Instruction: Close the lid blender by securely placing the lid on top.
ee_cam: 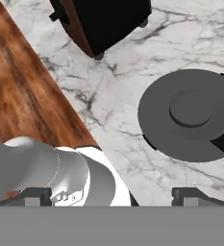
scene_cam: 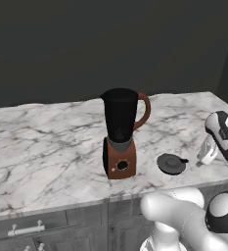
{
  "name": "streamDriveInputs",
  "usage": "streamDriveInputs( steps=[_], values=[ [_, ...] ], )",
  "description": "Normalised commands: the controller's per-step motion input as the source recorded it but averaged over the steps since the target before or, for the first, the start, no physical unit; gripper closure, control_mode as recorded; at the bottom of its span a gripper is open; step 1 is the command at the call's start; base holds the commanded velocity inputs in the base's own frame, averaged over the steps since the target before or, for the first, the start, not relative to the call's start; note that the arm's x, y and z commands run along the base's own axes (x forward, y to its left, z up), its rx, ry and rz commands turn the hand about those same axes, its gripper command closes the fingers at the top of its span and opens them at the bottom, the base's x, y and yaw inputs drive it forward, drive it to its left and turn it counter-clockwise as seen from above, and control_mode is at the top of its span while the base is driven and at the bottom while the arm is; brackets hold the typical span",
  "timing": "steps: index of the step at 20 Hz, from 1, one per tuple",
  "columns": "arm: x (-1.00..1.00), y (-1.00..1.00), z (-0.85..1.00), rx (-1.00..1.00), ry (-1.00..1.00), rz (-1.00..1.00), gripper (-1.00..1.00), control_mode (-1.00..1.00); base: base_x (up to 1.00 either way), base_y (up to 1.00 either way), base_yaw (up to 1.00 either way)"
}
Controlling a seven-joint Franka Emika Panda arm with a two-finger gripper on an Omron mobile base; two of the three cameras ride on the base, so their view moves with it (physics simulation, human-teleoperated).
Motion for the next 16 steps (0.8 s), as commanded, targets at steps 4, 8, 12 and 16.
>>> streamDriveInputs(
  steps=[4,8,12,16],
  values=[
    [0.0,-0.31,-0.07,-0.04,-0.02,0.33,-1.0,-1.0,0.0,0.0,0.0],
    [0.0,-0.11,-0.25,-0.01,-0.15,0.32,-1.0,-1.0,0.0,0.0,0.0],
    [0.0,-0.01,-0.21,0.0,-0.17,0.28,-1.0,-1.0,0.0,0.0,0.0],
    [0.1,0.08,-0.24,0.0,-0.09,0.14,-1.0,-1.0,0.0,0.0,0.0]
  ],
)
